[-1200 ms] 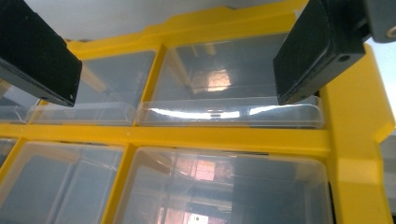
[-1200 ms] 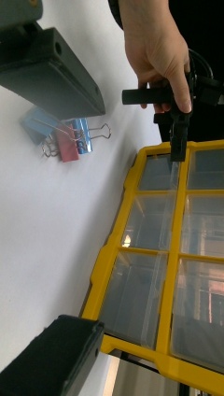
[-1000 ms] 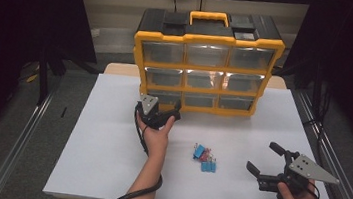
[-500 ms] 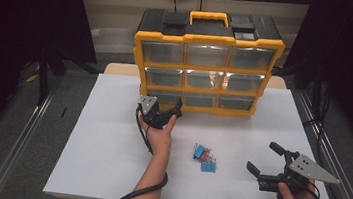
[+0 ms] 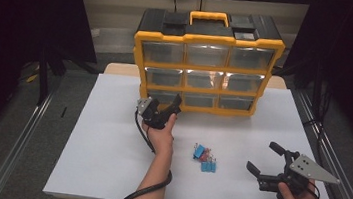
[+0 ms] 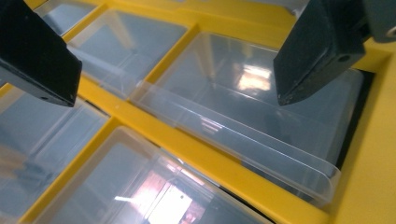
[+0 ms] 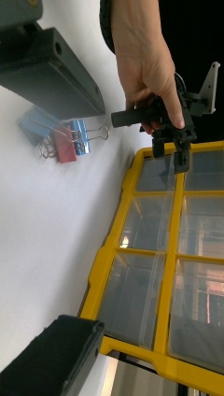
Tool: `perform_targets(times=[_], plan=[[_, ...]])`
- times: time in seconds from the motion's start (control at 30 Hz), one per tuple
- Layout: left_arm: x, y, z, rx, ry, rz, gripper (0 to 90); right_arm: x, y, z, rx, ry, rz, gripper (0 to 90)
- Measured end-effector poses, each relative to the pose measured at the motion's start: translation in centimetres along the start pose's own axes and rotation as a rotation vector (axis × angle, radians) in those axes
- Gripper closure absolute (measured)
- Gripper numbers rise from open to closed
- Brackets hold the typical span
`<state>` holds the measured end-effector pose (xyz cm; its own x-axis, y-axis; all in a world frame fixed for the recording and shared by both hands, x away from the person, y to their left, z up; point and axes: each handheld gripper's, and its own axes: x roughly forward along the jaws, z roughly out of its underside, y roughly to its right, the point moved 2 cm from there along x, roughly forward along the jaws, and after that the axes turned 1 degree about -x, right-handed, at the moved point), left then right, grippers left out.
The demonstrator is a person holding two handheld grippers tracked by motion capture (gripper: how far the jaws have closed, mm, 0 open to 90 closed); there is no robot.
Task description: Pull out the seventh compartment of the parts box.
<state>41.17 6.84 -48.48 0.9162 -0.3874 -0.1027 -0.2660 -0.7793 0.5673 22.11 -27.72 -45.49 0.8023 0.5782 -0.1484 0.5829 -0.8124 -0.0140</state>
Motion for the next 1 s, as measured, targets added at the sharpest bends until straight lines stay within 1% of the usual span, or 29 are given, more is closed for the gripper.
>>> perform_targets(times=[0.03,0.07,0.1,0.13,0.2,0.23,0.27,0.3,0.33,0.37,0.4,0.43,0.47,0.53,0.57,0.6,0.63,0.67,0.7,0.73,0.77,0.8,0.83,0.87,0.9,0.93,0.97,1.0], plan=[[0.09,0.10,0.03,-0.031,0.014,-0.002,1.9,0.00,0.00,0.00,-0.001,0.000,0.000,0.0],[-0.03,-0.03,0.07,-0.034,0.004,0.002,1.9,0.00,0.01,0.00,-0.001,0.000,-0.001,0.0],[0.01,-0.02,0.13,-0.064,0.010,0.011,1.9,-0.01,0.02,0.00,-0.002,-0.001,0.001,0.0],[0.01,-0.01,0.16,-0.077,0.009,0.012,2.1,-0.02,0.01,0.00,0.000,0.000,0.002,0.0],[-0.01,-0.09,0.21,-0.076,0.013,0.008,3.0,-0.06,0.03,-0.01,-0.001,-0.002,0.001,0.0],[0.04,-0.03,0.19,-0.093,0.023,0.005,3.1,-0.06,0.03,-0.02,0.000,0.000,0.003,0.0],[0.14,0.03,0.18,-0.118,0.042,-0.005,3.9,-0.06,0.03,-0.02,0.000,0.000,0.003,0.0],[0.11,-0.01,0.20,-0.118,0.040,-0.007,4.3,-0.06,0.03,-0.01,-0.001,-0.001,0.000,0.0],[-0.06,-0.25,0.25,-0.097,0.025,0.001,5.3,-0.05,0.02,-0.01,0.000,-0.002,0.000,0.0],[-0.09,-0.30,0.27,-0.107,0.031,0.012,7.5,-0.04,0.01,-0.01,0.000,-0.002,-0.001,0.0],[-0.13,-0.31,0.29,-0.111,0.039,-0.001,9.7,-0.01,0.00,-0.01,0.000,0.000,0.000,0.0],[-0.21,-0.39,0.31,-0.109,0.041,-0.002,13.1,0.00,0.00,0.00,0.001,0.001,-0.002,0.0],[-0.23,-0.41,0.33,-0.115,0.044,0.003,16.5,-0.01,0.01,0.00,0.000,0.000,0.000,0.0],[-0.19,-0.30,0.43,-0.137,0.054,0.000,17.9,-0.03,0.02,-0.01,0.000,-0.002,0.000,0.0],[-0.23,-0.38,0.46,-0.129,0.054,-0.004,18.3,-0.01,0.02,-0.01,0.000,0.002,-0.001,0.0],[-0.19,-0.35,0.50,-0.146,0.064,-0.010,19.4,-0.02,0.03,-0.01,0.001,0.001,0.001,0.0],[-0.22,-0.20,0.55,-0.181,0.068,-0.003,22.0,-0.02,0.03,-0.01,0.001,0.001,0.001,0.0],[-0.16,-0.10,0.59,-0.199,0.077,-0.007,24.1,-0.02,0.03,-0.01,0.001,0.001,0.001,0.0],[-0.20,-0.11,0.63,-0.201,0.074,-0.009,25.1,-0.02,0.02,-0.01,0.001,0.002,0.000,0.0],[-0.24,-0.35,0.64,-0.182,0.080,-0.013,26.3,-0.02,0.01,-0.01,0.002,0.001,-0.001,0.0],[-0.22,-0.43,0.67,-0.191,0.086,-0.005,26.7,-0.02,0.01,-0.01,0.002,0.001,-0.001,0.0],[-0.10,-0.36,0.70,-0.209,0.095,-0.004,28.7,-0.02,0.02,-0.01,0.004,-0.001,-0.002,0.0],[0.05,0.05,0.74,-0.285,0.105,0.022,28.7,-0.02,0.02,-0.01,0.004,-0.001,-0.002,0.0],[0.00,-0.32,0.79,-0.248,0.101,0.003,31.1,-0.04,0.01,0.00,0.010,0.000,-0.005,0.0],[0.11,0.04,0.81,-0.318,0.107,0.030,31.1,-0.04,0.01,0.00,0.010,0.000,-0.005,0.0],[0.04,-0.40,0.90,-0.272,0.096,0.001,31.7,-0.05,0.02,-0.01,0.009,0.001,-0.006,0.0],[0.13,-0.46,0.90,-0.287,0.114,0.013,33.9,-0.06,0.03,-0.01,0.010,0.002,-0.006,0.0],[0.14,-0.36,0.91,-0.307,0.116,0.007,34.8,-0.08,0.02,-0.01,0.012,0.001,-0.007,0.0]])
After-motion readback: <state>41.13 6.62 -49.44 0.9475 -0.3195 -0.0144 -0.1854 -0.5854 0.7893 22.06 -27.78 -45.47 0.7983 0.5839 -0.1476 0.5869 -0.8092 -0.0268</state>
